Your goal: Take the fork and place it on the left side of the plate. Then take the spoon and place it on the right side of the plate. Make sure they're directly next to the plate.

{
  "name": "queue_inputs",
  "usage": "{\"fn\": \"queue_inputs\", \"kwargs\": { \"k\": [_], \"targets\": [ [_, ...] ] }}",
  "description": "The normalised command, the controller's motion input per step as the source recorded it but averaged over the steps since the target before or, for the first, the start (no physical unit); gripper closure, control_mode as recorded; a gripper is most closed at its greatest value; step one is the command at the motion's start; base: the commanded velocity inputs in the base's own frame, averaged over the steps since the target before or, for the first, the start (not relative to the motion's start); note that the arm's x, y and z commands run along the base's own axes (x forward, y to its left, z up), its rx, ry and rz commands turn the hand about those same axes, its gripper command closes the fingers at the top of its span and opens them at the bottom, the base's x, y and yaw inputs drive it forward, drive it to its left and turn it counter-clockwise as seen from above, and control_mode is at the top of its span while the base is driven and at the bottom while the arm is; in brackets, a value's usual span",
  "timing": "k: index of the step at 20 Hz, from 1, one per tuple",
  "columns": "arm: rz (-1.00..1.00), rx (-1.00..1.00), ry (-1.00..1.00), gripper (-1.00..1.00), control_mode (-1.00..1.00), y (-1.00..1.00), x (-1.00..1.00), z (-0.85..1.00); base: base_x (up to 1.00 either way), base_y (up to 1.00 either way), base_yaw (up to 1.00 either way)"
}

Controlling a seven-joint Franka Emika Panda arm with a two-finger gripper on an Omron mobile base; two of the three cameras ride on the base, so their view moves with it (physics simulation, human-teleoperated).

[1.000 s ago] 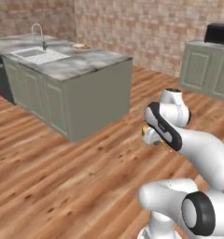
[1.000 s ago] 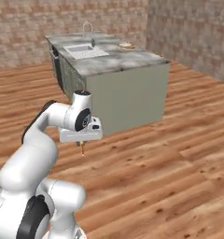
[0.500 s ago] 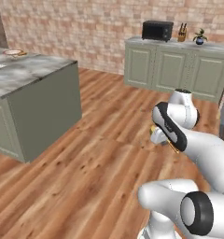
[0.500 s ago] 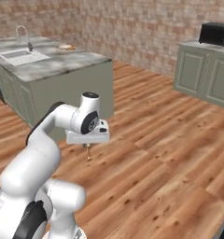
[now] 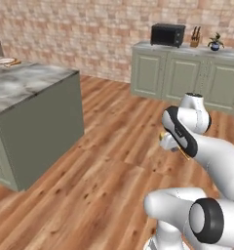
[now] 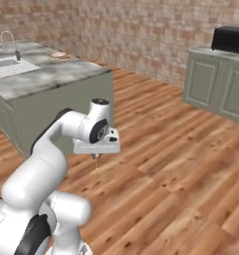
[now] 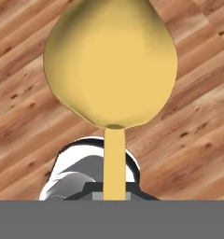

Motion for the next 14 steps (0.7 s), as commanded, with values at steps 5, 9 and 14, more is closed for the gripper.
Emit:
{"fn": "queue_inputs", "kwargs": {
  "k": [5, 9, 14],
  "targets": [
    [0.00, 0.00, 0.00, 1.00, 1.00, 0.00, 0.00, 0.00, 0.94, 0.06, 0.00],
    [0.00, 0.00, 0.00, 1.00, 1.00, 0.00, 0.00, 0.00, 0.94, 0.07, 0.00],
    [0.00, 0.00, 0.00, 1.00, 1.00, 0.00, 0.00, 0.00, 0.94, 0.07, 0.00]
  ]
}}
